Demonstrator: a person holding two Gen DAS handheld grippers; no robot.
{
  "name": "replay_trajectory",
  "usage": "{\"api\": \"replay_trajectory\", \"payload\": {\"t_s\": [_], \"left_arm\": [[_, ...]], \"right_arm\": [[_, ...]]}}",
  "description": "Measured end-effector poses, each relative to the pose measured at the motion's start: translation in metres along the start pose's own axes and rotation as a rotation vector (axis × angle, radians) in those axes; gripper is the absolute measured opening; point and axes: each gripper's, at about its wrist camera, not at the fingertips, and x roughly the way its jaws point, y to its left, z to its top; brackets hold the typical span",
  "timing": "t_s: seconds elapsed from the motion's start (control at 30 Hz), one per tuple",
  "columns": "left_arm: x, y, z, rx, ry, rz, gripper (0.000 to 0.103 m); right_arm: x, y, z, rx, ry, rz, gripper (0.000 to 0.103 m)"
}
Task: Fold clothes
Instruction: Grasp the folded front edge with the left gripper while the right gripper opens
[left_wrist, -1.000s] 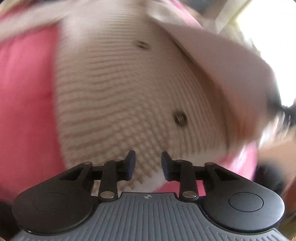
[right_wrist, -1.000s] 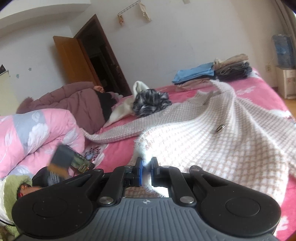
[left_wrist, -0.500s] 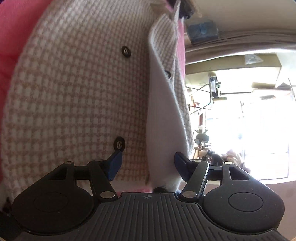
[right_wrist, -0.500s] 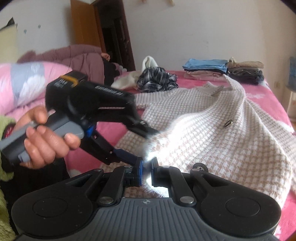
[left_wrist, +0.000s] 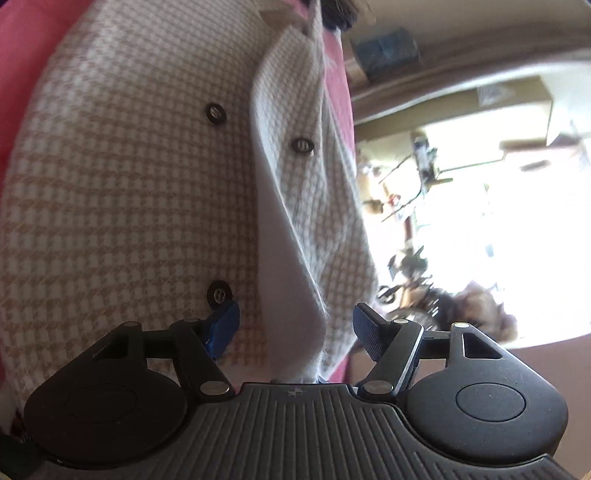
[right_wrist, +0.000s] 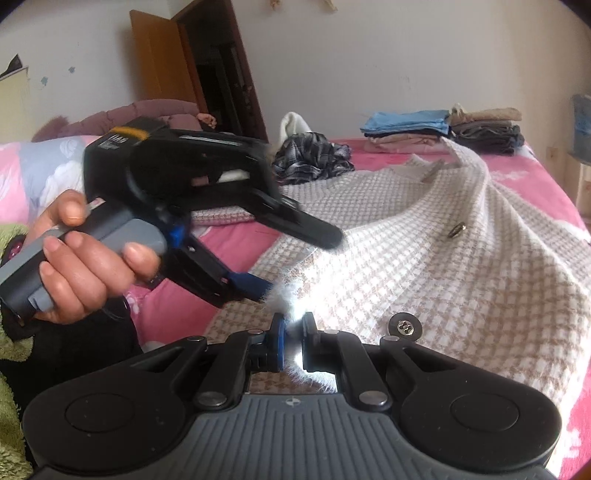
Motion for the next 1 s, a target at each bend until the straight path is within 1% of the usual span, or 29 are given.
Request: {"api": "replay_trajectory", "payload": {"t_s": [0.07, 0.1, 0.13, 0.2, 0.27, 0.33, 0.37, 0.4, 0.47, 0.5, 0.57, 0.6, 0.63, 0.77, 0.83, 1.0], "left_arm": [[0.011, -0.008, -0.002, 0.032, 0.012, 0.050, 0.055], [0.015, -0.010, -0.002, 0.038, 0.018, 0.067, 0.034], [0.018, -0.010, -0.002, 0.033, 0.025, 0.066, 0.016], [0.022, -0.012, -0.002, 0.000, 0.026, 0.055, 0.004], [0.024, -0.017, -0.004, -0.020, 0.003, 0.060, 0.003], [0.023, -0.022, 0.000, -0.049, -0.025, 0.039, 0.003], [0.022, -0.026, 0.003, -0.060, -0.043, 0.019, 0.003], [0.018, -0.030, 0.005, -0.067, -0.063, -0.001, 0.003], [0.012, -0.038, 0.011, -0.061, -0.095, -0.036, 0.003], [0.008, -0.042, 0.010, -0.058, -0.106, -0.052, 0.003], [0.006, -0.052, 0.012, -0.056, -0.127, -0.086, 0.003], [0.008, -0.057, 0.015, -0.057, -0.131, -0.099, 0.003], [0.013, -0.062, 0.018, -0.058, -0.134, -0.108, 0.003], [0.020, -0.070, 0.024, -0.058, -0.142, -0.128, 0.002], [0.008, -0.064, 0.017, -0.058, -0.146, -0.138, 0.002], [-0.012, -0.063, 0.014, -0.080, -0.170, -0.175, 0.003]], "right_arm": [[-0.002, 0.001, -0.001, 0.000, -0.002, -0.005, 0.010], [-0.003, 0.002, -0.001, 0.000, -0.003, -0.007, 0.010], [-0.005, 0.003, -0.002, 0.000, -0.004, -0.009, 0.011], [-0.008, 0.003, -0.003, 0.004, -0.004, -0.017, 0.015], [-0.019, -0.001, -0.007, 0.036, -0.006, -0.028, 0.018], [-0.037, -0.011, -0.015, 0.111, -0.026, -0.036, 0.026], [-0.046, -0.019, -0.020, 0.157, -0.041, -0.055, 0.034], [-0.056, -0.028, -0.027, 0.206, -0.052, -0.091, 0.038], [-0.076, -0.046, -0.041, 0.304, -0.074, -0.171, 0.040], [-0.084, -0.056, -0.047, 0.354, -0.081, -0.228, 0.045], [-0.096, -0.075, -0.058, 0.431, -0.077, -0.348, 0.047], [-0.098, -0.081, -0.061, 0.439, -0.060, -0.401, 0.048], [-0.098, -0.085, -0.064, 0.443, -0.039, -0.435, 0.048], [-0.084, -0.092, -0.065, 0.452, 0.028, -0.473, 0.049], [-0.073, -0.093, -0.066, 0.433, 0.051, -0.503, 0.049], [-0.046, -0.094, -0.066, 0.384, 0.107, -0.577, 0.049]]}}
